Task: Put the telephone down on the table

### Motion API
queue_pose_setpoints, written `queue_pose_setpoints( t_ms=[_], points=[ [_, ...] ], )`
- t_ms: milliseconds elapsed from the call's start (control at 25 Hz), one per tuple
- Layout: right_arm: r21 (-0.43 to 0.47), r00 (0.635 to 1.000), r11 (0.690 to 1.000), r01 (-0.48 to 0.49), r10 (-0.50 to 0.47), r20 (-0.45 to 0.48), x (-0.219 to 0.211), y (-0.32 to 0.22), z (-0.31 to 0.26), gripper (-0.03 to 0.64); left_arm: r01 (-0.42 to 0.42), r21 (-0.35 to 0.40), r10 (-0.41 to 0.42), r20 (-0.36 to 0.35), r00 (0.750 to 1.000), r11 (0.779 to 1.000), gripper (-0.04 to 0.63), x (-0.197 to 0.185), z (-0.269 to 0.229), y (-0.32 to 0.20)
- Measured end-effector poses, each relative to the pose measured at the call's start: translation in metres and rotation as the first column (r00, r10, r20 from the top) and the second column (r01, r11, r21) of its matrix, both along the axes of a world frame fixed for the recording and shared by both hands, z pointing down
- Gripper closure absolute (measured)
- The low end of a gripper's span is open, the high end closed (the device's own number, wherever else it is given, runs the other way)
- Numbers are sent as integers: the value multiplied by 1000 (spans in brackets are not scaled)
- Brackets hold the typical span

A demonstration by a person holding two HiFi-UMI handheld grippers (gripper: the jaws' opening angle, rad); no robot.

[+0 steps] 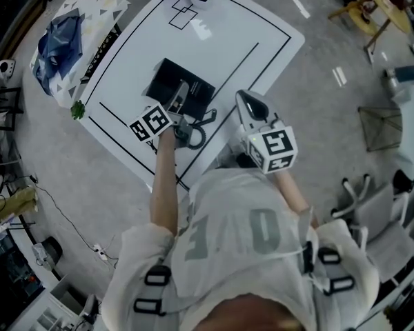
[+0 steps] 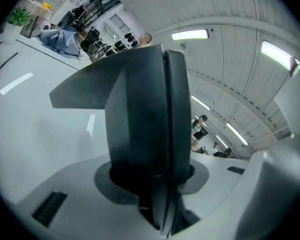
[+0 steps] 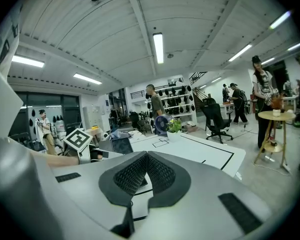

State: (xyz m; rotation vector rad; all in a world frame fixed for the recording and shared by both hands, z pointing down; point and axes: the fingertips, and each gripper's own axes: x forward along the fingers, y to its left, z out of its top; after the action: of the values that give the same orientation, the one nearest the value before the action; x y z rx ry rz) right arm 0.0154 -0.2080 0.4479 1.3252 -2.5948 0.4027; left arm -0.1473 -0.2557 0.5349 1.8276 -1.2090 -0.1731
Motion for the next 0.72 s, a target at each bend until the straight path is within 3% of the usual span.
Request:
queue_pose_setpoints(
  t_ms=[360,720],
  points=[
    [-24,999,999,-38,39,29,3,2,-3,609,11,-28,-12,-33,999,1000,439,-3,7,-1],
    [-1,995,996,-88,88,46,13,7,-11,609,43,-80,-52,-115,992,996,437,-9,15,0]
  ],
)
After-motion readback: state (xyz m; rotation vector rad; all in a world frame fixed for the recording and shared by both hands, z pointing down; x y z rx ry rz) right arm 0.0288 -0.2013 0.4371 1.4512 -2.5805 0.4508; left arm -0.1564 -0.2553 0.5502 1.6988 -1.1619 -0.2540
